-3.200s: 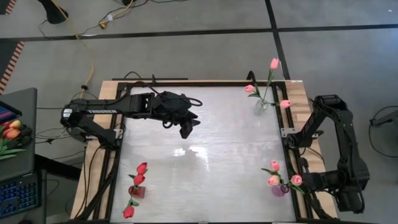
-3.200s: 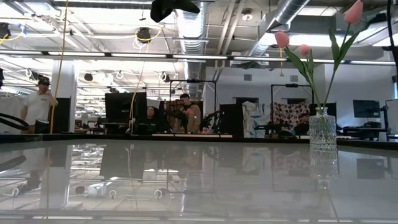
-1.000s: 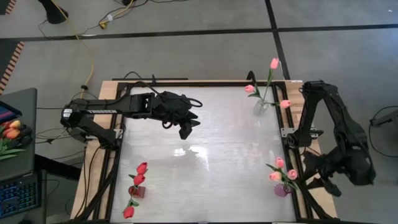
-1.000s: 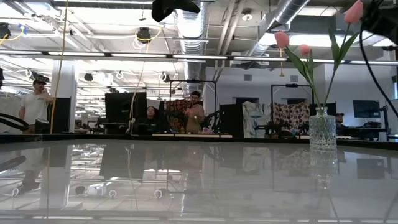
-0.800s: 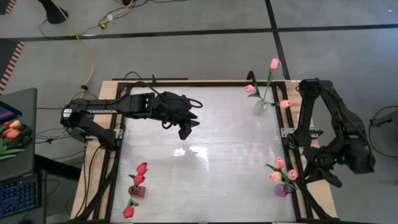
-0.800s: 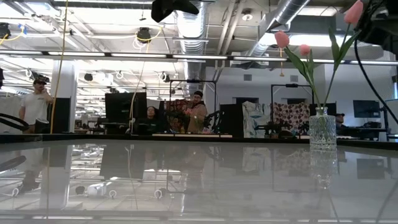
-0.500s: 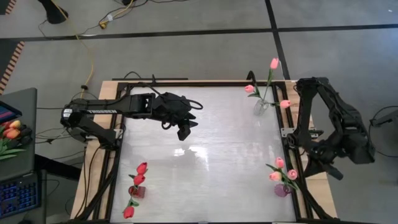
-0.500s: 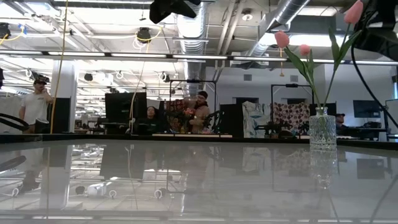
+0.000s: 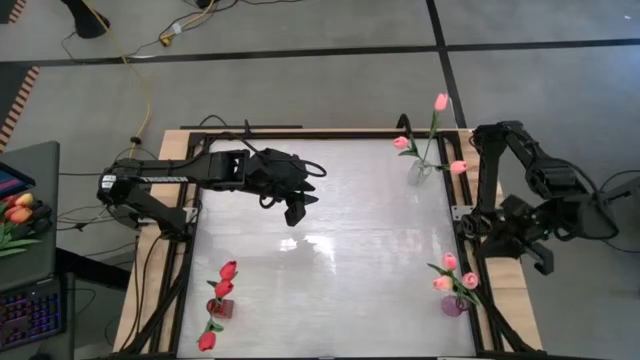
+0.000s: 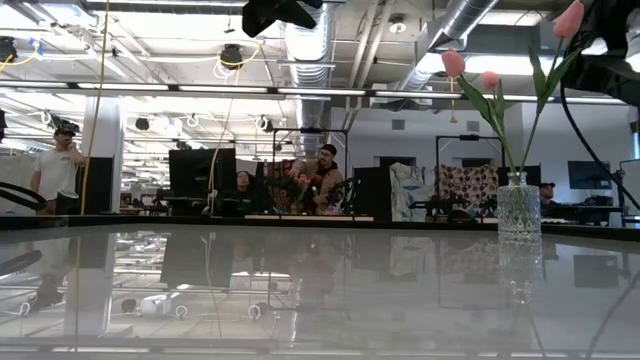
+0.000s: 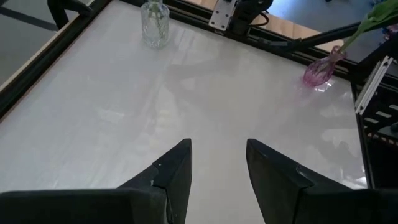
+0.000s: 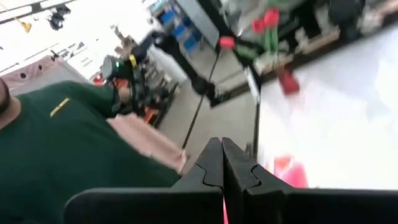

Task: Sort flowers into vase by color
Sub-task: Return to Home Position

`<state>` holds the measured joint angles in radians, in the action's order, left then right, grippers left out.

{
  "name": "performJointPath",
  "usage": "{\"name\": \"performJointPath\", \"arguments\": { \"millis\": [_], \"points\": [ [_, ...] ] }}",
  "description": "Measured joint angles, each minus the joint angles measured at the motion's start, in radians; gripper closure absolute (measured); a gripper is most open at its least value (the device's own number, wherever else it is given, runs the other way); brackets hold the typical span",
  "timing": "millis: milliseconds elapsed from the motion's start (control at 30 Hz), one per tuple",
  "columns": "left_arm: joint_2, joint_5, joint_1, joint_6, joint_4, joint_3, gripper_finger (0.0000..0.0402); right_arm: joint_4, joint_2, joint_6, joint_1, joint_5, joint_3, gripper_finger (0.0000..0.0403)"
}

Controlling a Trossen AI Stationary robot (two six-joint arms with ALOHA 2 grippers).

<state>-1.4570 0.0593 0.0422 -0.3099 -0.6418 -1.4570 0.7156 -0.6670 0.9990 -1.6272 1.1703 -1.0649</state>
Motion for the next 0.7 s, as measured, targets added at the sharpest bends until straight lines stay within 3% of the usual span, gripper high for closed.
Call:
{"name": "performJointPath", "arguments": {
  "millis": [167, 333, 500, 700],
  "points": [
    [0.0, -0.002, 0.0, 0.001, 0.0, 0.0, 0.0262, -0.051, -0.01, -0.133, 0.018, 0.109, 0.0, 0.0387],
    [0.0, -0.01, -0.006, 0.014, 0.0, 0.0, 0.0262, 0.009, -0.027, -0.132, 0.098, 0.179, 0.0, 0.0387],
    [0.0, -0.01, -0.024, 0.045, 0.001, 0.0, 0.0262, 0.043, -0.027, -0.092, 0.221, 0.151, 0.009, 0.0387],
    [0.0, -0.009, -0.044, 0.078, 0.0, 0.0, 0.0262, 0.004, -0.027, -0.084, 0.374, 0.038, 0.044, 0.0387]
  ]
}}
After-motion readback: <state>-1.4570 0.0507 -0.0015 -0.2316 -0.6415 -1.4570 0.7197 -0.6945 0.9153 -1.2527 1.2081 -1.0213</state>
